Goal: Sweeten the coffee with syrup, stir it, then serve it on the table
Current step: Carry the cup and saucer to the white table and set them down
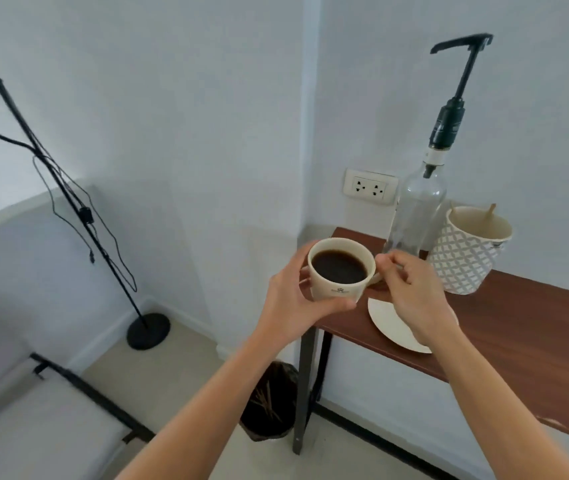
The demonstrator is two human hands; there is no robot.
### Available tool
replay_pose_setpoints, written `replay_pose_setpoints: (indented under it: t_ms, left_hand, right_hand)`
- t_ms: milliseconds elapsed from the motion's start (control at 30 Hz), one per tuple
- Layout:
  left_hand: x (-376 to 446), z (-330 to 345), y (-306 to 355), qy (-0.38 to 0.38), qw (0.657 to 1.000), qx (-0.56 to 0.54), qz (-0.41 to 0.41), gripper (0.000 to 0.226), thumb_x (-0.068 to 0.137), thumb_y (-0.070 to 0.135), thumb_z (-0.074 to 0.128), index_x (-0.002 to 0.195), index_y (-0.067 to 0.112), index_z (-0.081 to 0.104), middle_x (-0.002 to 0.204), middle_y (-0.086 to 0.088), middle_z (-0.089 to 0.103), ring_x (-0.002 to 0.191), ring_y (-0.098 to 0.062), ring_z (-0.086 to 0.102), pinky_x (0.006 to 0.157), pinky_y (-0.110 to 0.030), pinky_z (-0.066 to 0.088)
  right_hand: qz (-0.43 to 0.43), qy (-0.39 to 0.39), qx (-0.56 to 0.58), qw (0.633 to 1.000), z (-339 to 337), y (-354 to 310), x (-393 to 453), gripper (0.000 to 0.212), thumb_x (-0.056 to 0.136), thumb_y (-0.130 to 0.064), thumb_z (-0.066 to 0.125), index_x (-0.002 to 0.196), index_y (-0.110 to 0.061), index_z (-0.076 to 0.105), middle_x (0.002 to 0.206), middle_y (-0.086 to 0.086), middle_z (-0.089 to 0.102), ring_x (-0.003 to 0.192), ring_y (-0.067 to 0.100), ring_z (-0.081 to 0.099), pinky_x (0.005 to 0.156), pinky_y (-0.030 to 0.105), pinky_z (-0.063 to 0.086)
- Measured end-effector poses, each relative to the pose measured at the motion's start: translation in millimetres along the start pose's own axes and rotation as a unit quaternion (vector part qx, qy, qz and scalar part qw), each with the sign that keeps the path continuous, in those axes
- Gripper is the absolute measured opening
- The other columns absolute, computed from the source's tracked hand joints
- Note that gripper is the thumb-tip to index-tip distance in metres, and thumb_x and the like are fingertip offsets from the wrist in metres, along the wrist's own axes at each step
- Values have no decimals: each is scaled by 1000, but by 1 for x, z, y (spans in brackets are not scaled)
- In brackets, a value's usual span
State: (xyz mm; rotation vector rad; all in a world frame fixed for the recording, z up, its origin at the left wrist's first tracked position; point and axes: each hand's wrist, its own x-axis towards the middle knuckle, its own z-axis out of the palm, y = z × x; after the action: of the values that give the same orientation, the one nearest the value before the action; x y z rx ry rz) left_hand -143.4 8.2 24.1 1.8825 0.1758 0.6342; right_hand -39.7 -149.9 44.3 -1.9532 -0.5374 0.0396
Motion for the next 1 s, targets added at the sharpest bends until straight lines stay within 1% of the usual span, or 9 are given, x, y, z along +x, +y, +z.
replay_pose_setpoints:
  t_ms: [67, 100, 167, 400, 567, 667, 800, 900, 1000]
  left_hand:
    - [-15, -16, 4, 23, 1000, 14, -9, 83, 61, 20, 97, 132, 27, 54, 117, 17, 68, 108, 1, 64, 85, -15, 54]
    - [-22, -23, 4, 32, 999, 23, -11, 85, 60, 22, 97, 133, 26, 54, 118, 16, 68, 110, -2, 64, 88, -18, 55]
    - [-36, -37, 6, 46, 998, 37, -17, 87, 60, 24, 97, 135, 26, 53, 120, 15, 68, 112, -5, 65, 91, -24, 56]
    - [-63, -69, 9, 56, 997, 39, -22, 81, 62, 18, 96, 132, 23, 55, 118, 14, 69, 108, -3, 66, 86, -16, 54]
    - [-54, -63, 10, 24, 999, 41, -10, 84, 60, 25, 97, 133, 27, 54, 121, 15, 68, 112, -5, 65, 89, -21, 56]
    - [-42, -46, 9, 2, 1000, 29, -3, 84, 58, 30, 97, 131, 29, 55, 120, 15, 68, 112, -7, 65, 89, -25, 57]
    - [-26, -12, 9, -27, 1000, 13, -2, 84, 56, 31, 97, 129, 31, 56, 119, 14, 69, 110, -8, 67, 89, -29, 59]
    - [-12, 16, 7, -56, 998, 6, 15, 82, 59, 25, 97, 130, 28, 57, 119, 14, 69, 111, -2, 66, 90, -24, 57]
    - [4, 41, 3, -85, 996, -3, 23, 83, 60, 24, 97, 132, 25, 56, 121, 13, 68, 113, -2, 64, 92, -22, 56]
  right_hand:
    - [-13, -20, 4, 1000, 12, -6, -7, 26, 100, -37, 52, 84, -25, 68, 83, 0, 73, 87, 24, 70, 81, 47, 57]
    - [-16, -31, 8, 999, 18, -10, -12, 27, 101, -36, 51, 83, -25, 69, 82, -1, 74, 86, 24, 70, 81, 48, 57]
    - [-26, -46, 14, 999, 29, -18, -21, 27, 102, -31, 52, 83, -24, 70, 80, -3, 74, 83, 18, 70, 79, 42, 57]
    - [-22, -78, 65, 995, 53, -36, -44, 27, 102, -25, 53, 82, -17, 70, 77, -1, 75, 75, 11, 74, 71, 30, 62]
    - [-1, -49, 64, 997, 43, -35, -49, 27, 102, -23, 52, 85, -12, 70, 76, 0, 73, 68, 3, 71, 54, 10, 50]
    - [7, -9, 18, 1000, 27, -25, -46, 29, 102, -29, 52, 84, -15, 69, 77, 0, 71, 67, 11, 65, 56, 16, 44]
    - [37, 9, 30, 999, -1, -6, -40, 33, 94, -48, 52, 82, -24, 70, 81, 1, 74, 84, 25, 72, 75, 45, 61]
    - [60, 31, 62, 996, -22, 8, -34, 26, 101, -28, 54, 95, -9, 70, 88, 10, 74, 85, 21, 74, 68, 29, 64]
    - [69, 56, 57, 994, -41, 21, -27, 24, 102, -21, 53, 99, -3, 69, 91, 12, 73, 84, 17, 73, 63, 20, 62]
